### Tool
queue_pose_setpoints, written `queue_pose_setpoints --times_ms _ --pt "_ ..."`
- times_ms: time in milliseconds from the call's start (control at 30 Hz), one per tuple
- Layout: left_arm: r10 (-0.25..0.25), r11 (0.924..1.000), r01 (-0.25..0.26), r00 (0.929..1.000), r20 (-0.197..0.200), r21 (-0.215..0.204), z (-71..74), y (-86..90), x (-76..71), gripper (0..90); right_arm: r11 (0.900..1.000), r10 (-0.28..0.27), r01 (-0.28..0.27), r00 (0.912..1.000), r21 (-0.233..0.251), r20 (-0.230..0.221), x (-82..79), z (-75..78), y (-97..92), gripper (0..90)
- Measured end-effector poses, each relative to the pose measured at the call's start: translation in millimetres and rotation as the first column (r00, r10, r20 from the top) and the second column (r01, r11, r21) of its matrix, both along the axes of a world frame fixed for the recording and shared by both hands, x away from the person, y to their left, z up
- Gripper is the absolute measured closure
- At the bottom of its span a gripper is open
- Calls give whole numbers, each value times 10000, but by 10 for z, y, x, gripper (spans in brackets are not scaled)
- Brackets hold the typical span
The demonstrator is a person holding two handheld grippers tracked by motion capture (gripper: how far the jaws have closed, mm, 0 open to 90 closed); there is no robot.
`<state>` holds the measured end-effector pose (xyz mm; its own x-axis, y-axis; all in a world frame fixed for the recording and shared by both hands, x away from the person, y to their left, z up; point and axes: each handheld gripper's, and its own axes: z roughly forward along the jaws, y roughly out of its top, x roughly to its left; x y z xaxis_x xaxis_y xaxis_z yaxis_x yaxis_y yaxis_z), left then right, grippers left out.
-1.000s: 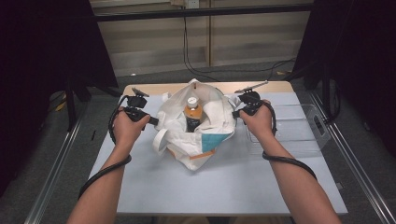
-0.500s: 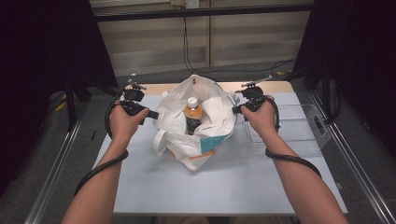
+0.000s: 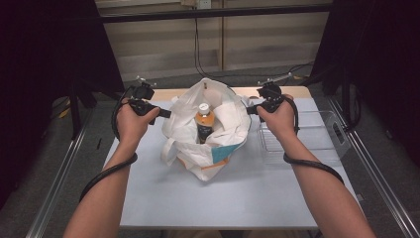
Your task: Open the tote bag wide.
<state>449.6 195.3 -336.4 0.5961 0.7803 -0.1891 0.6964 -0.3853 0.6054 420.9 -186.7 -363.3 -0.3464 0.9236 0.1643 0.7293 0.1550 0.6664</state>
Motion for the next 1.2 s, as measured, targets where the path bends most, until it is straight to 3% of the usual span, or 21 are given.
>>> queue_pose_setpoints --times_ms 733,833,933,967,1000,1067,1200 --pt "-305 9995 302 9989 349 89 66 -159 193 600 9996 290 -290 9996 3 -14 158 40 106 626" --pt "-89 10000 88 9992 401 15 58 -189 219 583 9995 300 -300 9995 -44 -75 174 29 119 626" --pt "-346 9994 342 9986 407 94 36 -194 258 575 9994 341 -342 9994 -36 -96 189 29 130 627" --pt "-174 9998 177 9991 380 -76 19 -216 260 574 9996 288 -289 9995 -54 -108 193 33 134 631" --pt "-336 9994 333 9987 371 99 5 -214 280 573 9995 321 -321 9994 -44 -94 207 28 132 634" --pt "-232 9997 234 9990 371 -48 -9 -223 286 573 9995 302 -303 9995 -53 -109 211 26 135 640" --pt "-220 9998 219 9990 399 40 -42 -208 313 578 9994 340 -340 9993 -21 -153 227 -6 149 678"
